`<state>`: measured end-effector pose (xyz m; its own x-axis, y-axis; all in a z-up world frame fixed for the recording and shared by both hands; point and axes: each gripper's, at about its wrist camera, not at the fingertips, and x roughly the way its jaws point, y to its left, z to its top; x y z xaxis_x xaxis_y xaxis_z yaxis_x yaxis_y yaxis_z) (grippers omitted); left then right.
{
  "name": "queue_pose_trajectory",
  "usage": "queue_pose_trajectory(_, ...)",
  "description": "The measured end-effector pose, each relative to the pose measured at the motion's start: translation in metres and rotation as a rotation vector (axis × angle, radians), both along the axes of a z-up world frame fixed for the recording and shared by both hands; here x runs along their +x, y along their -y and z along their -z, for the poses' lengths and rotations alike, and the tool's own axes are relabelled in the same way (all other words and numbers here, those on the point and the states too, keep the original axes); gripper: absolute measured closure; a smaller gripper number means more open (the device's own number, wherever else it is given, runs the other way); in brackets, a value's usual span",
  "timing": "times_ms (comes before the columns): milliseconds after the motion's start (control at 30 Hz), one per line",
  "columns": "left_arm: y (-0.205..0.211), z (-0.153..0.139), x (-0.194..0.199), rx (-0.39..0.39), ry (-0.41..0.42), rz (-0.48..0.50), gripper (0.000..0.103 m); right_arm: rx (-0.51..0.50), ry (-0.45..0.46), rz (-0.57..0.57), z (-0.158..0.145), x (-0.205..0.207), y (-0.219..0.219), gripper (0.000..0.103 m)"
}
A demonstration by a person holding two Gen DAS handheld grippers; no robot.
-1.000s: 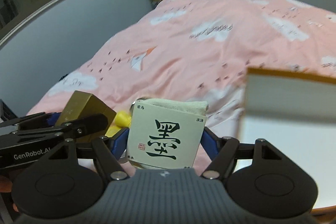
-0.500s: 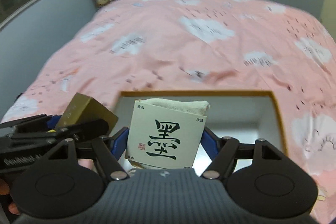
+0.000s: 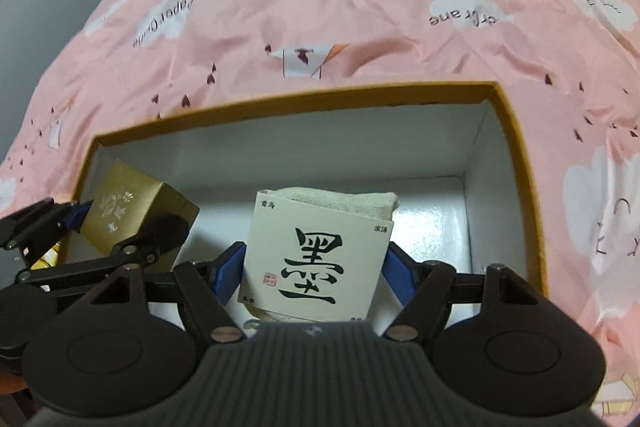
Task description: Organize rigid objects
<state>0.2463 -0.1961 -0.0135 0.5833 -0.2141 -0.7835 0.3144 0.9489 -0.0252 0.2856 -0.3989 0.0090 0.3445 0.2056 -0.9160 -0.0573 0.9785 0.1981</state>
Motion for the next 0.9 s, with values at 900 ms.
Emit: queue_pose_trajectory(900, -0.044, -0.026, 0.011, -0.155, -0.033, 0.029, 0.027, 0.006, -0.076, -0.003, 0.019, 0.023, -0.008, 0.031)
